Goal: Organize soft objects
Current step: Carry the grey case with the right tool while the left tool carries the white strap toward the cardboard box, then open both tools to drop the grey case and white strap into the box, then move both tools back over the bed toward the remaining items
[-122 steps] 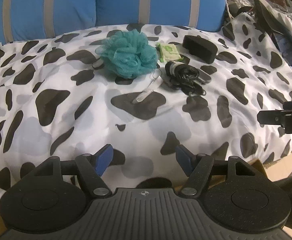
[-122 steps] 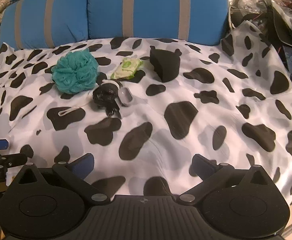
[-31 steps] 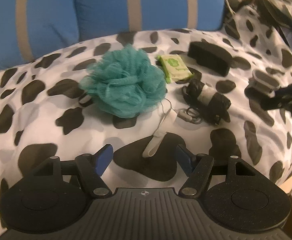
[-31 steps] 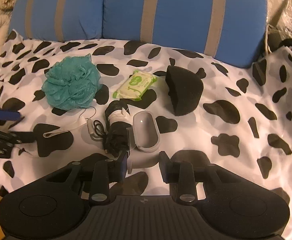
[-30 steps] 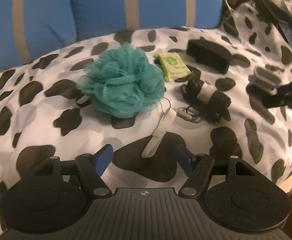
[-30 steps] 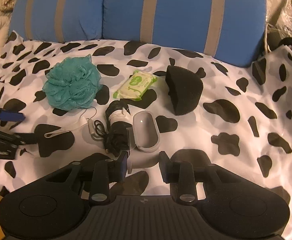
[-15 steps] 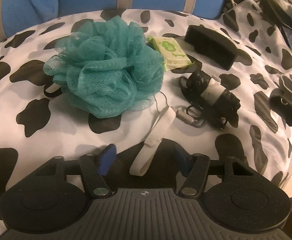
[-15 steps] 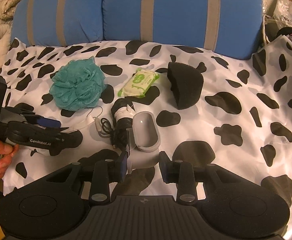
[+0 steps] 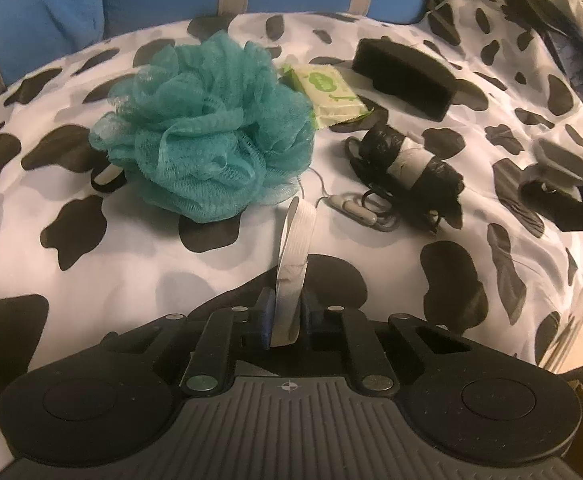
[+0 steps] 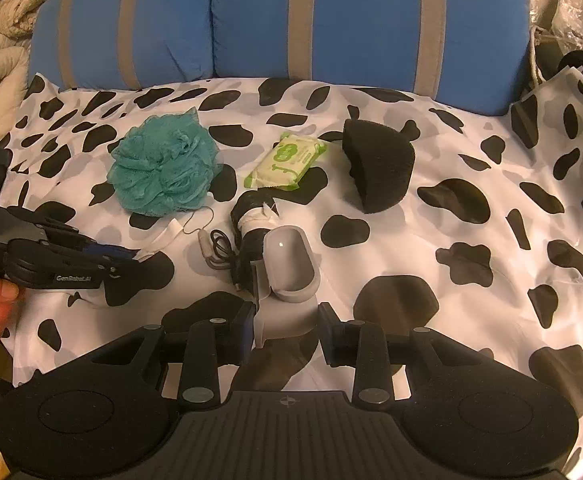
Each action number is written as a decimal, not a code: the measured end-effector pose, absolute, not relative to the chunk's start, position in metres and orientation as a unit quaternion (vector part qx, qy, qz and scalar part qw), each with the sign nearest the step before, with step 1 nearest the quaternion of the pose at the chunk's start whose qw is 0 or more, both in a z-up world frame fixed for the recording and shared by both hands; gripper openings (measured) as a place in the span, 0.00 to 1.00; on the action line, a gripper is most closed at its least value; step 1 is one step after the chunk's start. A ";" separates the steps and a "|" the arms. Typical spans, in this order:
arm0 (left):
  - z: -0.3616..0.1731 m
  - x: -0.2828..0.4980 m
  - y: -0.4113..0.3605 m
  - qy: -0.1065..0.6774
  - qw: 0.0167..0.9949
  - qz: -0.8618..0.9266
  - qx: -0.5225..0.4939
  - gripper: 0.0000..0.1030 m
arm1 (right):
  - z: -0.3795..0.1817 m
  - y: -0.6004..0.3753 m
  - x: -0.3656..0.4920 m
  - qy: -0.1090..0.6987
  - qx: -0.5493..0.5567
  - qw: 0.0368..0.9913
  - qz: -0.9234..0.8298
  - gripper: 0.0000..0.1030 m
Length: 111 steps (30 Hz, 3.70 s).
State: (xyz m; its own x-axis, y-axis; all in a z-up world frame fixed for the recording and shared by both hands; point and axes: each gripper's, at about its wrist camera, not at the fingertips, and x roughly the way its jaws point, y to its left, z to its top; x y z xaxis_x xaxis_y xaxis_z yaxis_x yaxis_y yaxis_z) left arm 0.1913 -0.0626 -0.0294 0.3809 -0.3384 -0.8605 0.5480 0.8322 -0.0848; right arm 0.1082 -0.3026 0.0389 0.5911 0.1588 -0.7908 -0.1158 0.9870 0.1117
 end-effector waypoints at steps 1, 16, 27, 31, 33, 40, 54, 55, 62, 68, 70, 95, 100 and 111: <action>-0.027 0.189 -0.062 0.484 0.825 -0.270 0.108 0.14 | 0.039 -0.303 0.108 0.445 0.024 0.892 0.076 0.34; 0.015 0.153 -0.052 0.440 0.849 -0.281 0.083 0.14 | 0.041 -0.292 0.092 0.439 0.028 0.894 0.083 0.34; 0.037 0.108 -0.041 0.425 0.857 -0.285 0.059 0.14 | 0.049 -0.268 0.062 0.435 0.023 0.893 0.110 0.34; 0.041 0.091 -0.039 0.422 0.858 -0.287 0.056 0.14 | 0.050 -0.262 0.050 0.437 0.025 0.892 0.117 0.34; 0.042 0.082 -0.039 0.421 0.858 -0.288 0.056 0.14 | 0.050 -0.259 0.044 0.437 0.026 0.891 0.119 0.34; 0.045 0.053 -0.036 0.422 0.856 -0.294 0.053 0.14 | 0.052 -0.252 0.023 0.439 0.028 0.889 0.126 0.34; 0.039 0.004 -0.034 0.440 0.843 -0.304 0.064 0.14 | 0.048 -0.239 -0.015 0.466 0.035 0.873 0.142 0.34; 0.039 0.001 -0.034 0.440 0.843 -0.303 0.065 0.14 | 0.047 -0.238 -0.018 0.471 0.034 0.870 0.143 0.34; 0.037 -0.014 -0.032 0.452 0.837 -0.302 0.067 0.14 | 0.042 -0.229 -0.036 0.494 0.030 0.856 0.151 0.34; 0.032 -0.024 -0.031 0.473 0.826 -0.299 0.071 0.14 | 0.036 -0.224 -0.046 0.516 0.027 0.842 0.156 0.34; 0.030 -0.026 -0.031 0.482 0.821 -0.298 0.075 0.14 | 0.033 -0.221 -0.049 0.523 0.023 0.837 0.156 0.34; 0.015 -0.013 -0.026 0.520 0.825 -0.204 0.087 0.58 | 0.023 -0.222 -0.043 0.544 0.003 0.833 0.100 1.00; 0.015 -0.008 -0.027 0.520 0.829 -0.195 0.071 0.58 | 0.023 -0.222 -0.040 0.544 0.001 0.833 0.098 1.00; 0.014 0.005 -0.036 0.522 0.833 -0.172 0.070 0.58 | 0.023 -0.237 -0.037 0.532 0.023 0.844 0.071 1.00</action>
